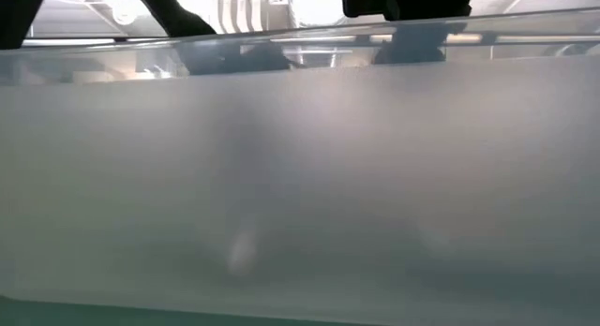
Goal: Sort silverware by color (type)
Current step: Put the black spoon into the orange bin
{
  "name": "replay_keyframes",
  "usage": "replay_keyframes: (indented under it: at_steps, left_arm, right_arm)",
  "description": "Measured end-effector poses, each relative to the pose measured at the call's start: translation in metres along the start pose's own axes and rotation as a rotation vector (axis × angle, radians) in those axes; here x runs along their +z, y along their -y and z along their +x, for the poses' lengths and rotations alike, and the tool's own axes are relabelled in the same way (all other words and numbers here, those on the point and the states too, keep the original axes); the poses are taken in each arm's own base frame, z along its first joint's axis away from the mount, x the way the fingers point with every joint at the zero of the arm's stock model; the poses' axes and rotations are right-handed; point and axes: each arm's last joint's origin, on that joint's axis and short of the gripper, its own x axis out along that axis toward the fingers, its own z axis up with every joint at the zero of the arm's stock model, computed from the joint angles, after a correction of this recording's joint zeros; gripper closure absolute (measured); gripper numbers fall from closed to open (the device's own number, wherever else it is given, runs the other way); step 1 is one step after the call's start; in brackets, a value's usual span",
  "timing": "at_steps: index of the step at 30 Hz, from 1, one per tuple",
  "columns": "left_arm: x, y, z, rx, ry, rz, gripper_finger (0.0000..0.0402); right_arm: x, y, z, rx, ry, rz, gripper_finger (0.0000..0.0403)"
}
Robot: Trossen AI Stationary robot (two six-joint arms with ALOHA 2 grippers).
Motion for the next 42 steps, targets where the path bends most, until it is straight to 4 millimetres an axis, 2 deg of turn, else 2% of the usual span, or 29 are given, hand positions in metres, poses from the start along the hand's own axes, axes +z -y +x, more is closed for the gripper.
replay_keyframes:
  at_steps: [5, 10, 13, 18, 21, 26, 29, 32, 35, 39, 42]
  left_arm:
    - [0.005, -0.011, 0.012, 0.028, -0.013, -0.034, 0.0269]
    - [0.001, -0.024, 0.021, 0.038, -0.048, -0.087, 0.0269]
    - [-0.001, -0.025, 0.028, -0.001, -0.078, -0.105, 0.0269]
    - [-0.009, -0.026, 0.041, 0.033, -0.124, -0.103, 0.0273]
    - [-0.011, -0.025, 0.043, 0.018, -0.136, -0.103, 0.0297]
    - [-0.01, -0.026, 0.042, -0.046, -0.141, -0.12, 0.0387]
    - [-0.01, -0.028, 0.041, -0.085, -0.148, -0.14, 0.0391]
    - [-0.009, -0.028, 0.038, -0.094, -0.139, -0.154, 0.0397]
    - [-0.003, -0.03, 0.026, -0.105, -0.104, -0.165, 0.0398]
    - [-0.002, -0.029, 0.005, -0.145, -0.1, -0.161, 0.04]
    - [0.001, -0.029, -0.013, -0.16, -0.027, -0.179, 0.04]
  right_arm:
    - [-0.003, 0.002, 0.0, -0.03, -0.027, -0.005, 0.0247]
    - [-0.004, 0.003, 0.001, -0.033, -0.032, -0.025, 0.0247]
    - [-0.004, 0.003, 0.001, -0.033, -0.031, -0.025, 0.0248]
    - [-0.004, 0.003, 0.001, -0.033, -0.03, -0.034, 0.0246]
    - [-0.004, 0.003, 0.001, -0.034, -0.031, -0.033, 0.0249]
    - [-0.004, 0.003, 0.001, -0.034, -0.032, -0.033, 0.025]
    - [-0.004, 0.003, 0.001, -0.035, -0.033, -0.032, 0.025]
    - [-0.004, 0.004, 0.001, -0.044, -0.029, -0.034, 0.025]
    - [-0.002, 0.009, 0.001, -0.127, 0.009, -0.038, 0.025]
    - [0.007, 0.031, 0.001, -0.237, 0.056, 0.009, 0.025]
    - [0.016, 0.051, 0.002, -0.289, 0.108, 0.064, 0.025]
